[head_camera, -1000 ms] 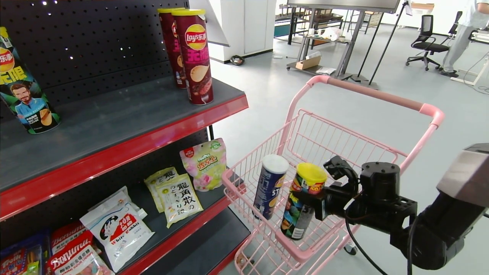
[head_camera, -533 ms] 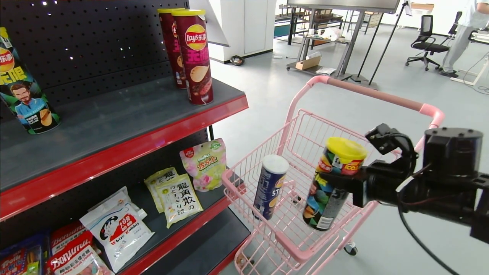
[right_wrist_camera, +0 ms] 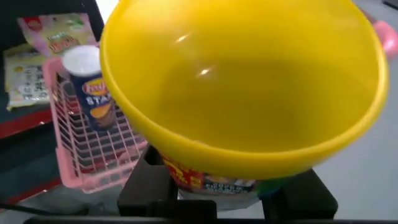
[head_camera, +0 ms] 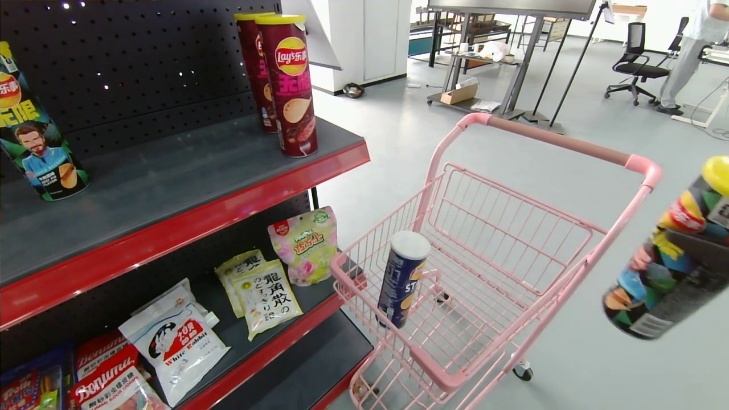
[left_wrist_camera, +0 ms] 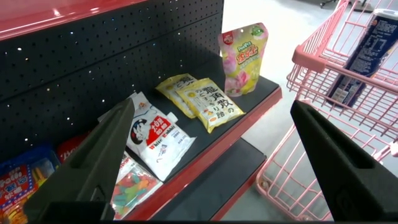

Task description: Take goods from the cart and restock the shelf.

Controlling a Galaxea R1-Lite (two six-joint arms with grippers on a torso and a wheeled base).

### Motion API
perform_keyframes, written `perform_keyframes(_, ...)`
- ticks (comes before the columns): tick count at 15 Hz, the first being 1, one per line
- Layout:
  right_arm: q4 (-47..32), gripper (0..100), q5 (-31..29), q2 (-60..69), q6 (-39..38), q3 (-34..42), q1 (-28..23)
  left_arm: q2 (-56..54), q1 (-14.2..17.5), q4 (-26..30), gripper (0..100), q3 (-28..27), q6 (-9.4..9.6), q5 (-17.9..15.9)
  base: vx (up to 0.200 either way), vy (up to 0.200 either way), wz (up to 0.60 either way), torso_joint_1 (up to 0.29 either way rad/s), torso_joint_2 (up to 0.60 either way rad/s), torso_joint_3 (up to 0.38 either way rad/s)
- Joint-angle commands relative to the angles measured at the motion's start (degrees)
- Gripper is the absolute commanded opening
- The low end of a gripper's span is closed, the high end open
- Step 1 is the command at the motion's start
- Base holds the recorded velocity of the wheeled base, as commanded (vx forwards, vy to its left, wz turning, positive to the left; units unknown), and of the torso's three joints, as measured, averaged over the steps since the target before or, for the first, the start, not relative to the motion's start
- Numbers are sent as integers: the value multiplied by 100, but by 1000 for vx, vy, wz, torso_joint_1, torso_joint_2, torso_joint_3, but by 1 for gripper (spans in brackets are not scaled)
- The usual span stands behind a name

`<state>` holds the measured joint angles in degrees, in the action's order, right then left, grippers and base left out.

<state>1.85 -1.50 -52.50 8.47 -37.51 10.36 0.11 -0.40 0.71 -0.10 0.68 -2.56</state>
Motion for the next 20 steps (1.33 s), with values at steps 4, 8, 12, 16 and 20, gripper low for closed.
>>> perform_keyframes(4,-1943,0,-254,2429,190,200,-957,-2,5,0,100,1,2,-8,0,0,0,0,0,0)
perform_keyframes(8,-1952,0,-263,2500,207,218,-1019,-2,-4,-9,100,10,28,-8,0,0,0,0,0,0)
perform_keyframes(12,-1952,0,-263,2508,199,315,-1010,-2,-4,-9,100,10,116,-8,0,0,0,75,-234,-156)
perform_keyframes(16,-1926,0,-254,2535,172,473,-1010,-2,5,0,100,1,116,-8,0,0,0,185,-526,-342)
perform_keyframes(20,-1890,0,-246,2587,172,587,-1010,-2,5,0,100,1,108,-8,0,0,0,239,-592,-356)
